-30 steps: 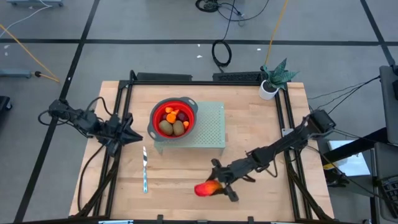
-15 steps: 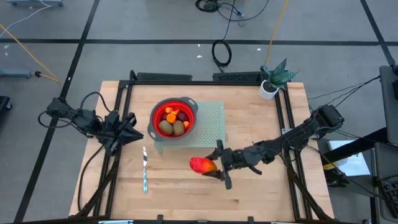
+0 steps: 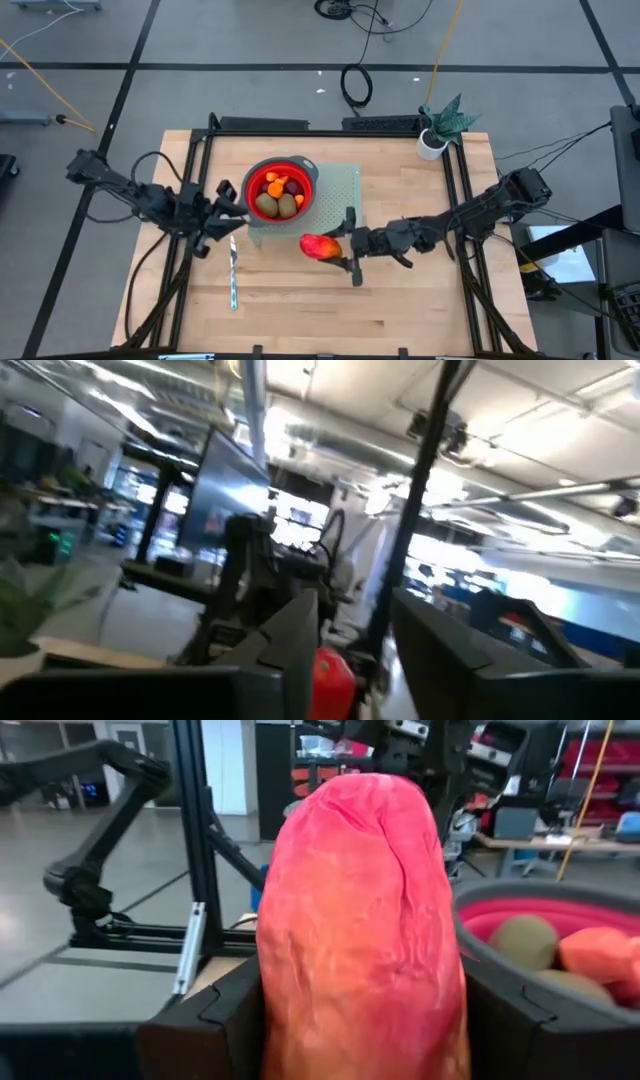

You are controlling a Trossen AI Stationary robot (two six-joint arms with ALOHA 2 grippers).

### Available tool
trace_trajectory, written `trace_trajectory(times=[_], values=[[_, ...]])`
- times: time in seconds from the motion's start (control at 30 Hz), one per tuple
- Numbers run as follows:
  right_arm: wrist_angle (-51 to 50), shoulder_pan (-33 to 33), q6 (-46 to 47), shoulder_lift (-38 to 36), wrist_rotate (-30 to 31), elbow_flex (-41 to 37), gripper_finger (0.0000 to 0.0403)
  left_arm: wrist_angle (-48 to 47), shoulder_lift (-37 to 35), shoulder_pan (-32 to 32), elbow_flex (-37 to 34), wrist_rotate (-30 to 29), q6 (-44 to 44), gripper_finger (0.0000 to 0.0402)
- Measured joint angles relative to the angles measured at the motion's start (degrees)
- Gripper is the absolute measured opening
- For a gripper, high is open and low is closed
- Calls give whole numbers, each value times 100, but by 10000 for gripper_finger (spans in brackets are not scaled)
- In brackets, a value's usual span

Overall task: Pick & Place Fruit
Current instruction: Put the mango into the strainer bowl on the shelf

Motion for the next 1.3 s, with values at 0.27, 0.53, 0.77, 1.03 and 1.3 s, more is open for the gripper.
trace_trajectory(times=[0.27, 0.53, 0.77, 1.03, 1.3], values=[[563, -218, -917, 0, 21, 0, 225, 297, 968, 0, 678, -533, 120, 217], [1025, -335, -2020, 0, 801, 0, 227, -483, 1976, 0, 1893, -724, 687, 274], [1395, -323, -3379, 0, 1703, 0, 227, -1468, 2749, 74, 2856, -1588, 971, 285], [1898, -304, -4539, 0, 2181, -2, 225, -1837, 3363, 367, 3416, -1749, 921, 293], [2078, -181, -5280, 0, 2618, -4, 224, -1901, 3512, 596, 3510, -1890, 580, 294]])
